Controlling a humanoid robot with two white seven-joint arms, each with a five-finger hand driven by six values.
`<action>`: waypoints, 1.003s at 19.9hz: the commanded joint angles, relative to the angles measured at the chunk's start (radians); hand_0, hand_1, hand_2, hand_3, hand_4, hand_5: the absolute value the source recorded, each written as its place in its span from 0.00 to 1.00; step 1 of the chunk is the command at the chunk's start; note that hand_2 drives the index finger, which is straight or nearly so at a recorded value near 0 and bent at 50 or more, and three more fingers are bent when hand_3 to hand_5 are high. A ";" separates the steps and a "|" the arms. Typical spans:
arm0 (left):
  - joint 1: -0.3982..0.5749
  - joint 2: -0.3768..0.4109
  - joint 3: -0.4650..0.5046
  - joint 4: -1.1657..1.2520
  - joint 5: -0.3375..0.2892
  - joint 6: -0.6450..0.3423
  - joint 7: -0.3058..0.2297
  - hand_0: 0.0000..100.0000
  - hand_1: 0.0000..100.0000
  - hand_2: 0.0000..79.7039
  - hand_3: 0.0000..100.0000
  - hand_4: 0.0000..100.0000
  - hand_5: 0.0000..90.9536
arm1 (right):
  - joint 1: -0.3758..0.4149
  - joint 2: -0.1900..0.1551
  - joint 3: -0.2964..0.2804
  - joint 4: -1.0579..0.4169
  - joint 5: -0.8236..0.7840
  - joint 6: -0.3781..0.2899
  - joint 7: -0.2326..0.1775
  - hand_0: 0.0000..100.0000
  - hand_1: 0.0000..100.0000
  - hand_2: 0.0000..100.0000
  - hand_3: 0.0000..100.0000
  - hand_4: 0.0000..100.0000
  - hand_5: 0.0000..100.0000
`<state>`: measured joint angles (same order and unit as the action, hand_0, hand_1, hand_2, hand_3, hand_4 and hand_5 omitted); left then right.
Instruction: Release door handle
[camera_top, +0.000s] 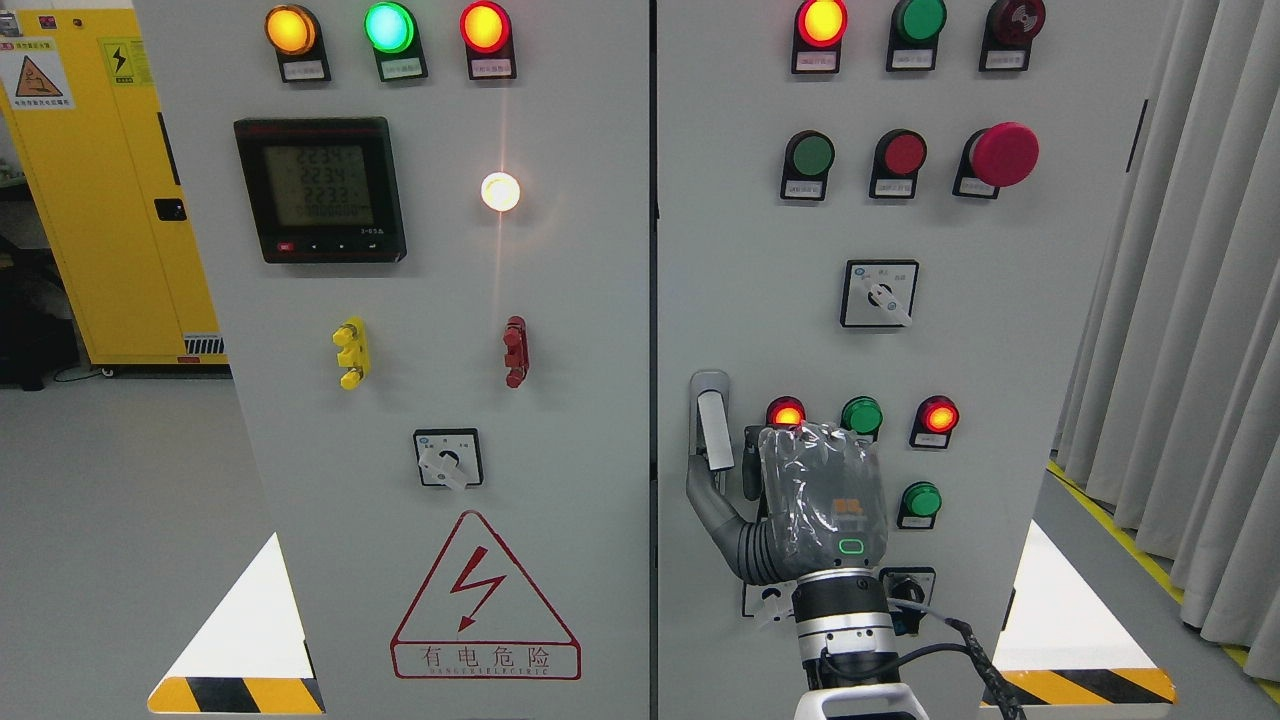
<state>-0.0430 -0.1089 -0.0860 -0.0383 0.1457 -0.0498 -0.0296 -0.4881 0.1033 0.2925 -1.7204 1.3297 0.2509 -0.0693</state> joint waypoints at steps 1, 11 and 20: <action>0.000 0.000 0.000 0.000 0.000 -0.001 0.000 0.12 0.56 0.00 0.00 0.00 0.00 | 0.003 0.001 -0.001 -0.004 0.000 -0.001 -0.003 0.53 0.33 0.90 1.00 1.00 1.00; 0.000 0.000 0.000 0.000 0.000 -0.001 0.000 0.12 0.56 0.00 0.00 0.00 0.00 | 0.016 0.001 -0.001 -0.019 0.000 0.005 -0.004 0.52 0.34 0.90 1.00 1.00 1.00; 0.000 0.000 0.000 0.000 0.000 -0.001 0.000 0.12 0.56 0.00 0.00 0.00 0.00 | 0.016 0.001 -0.003 -0.024 -0.001 0.005 -0.003 0.64 0.34 0.90 1.00 1.00 1.00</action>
<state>-0.0430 -0.1089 -0.0861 -0.0383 0.1457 -0.0498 -0.0296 -0.4734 0.1040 0.2916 -1.7361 1.3288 0.2557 -0.0756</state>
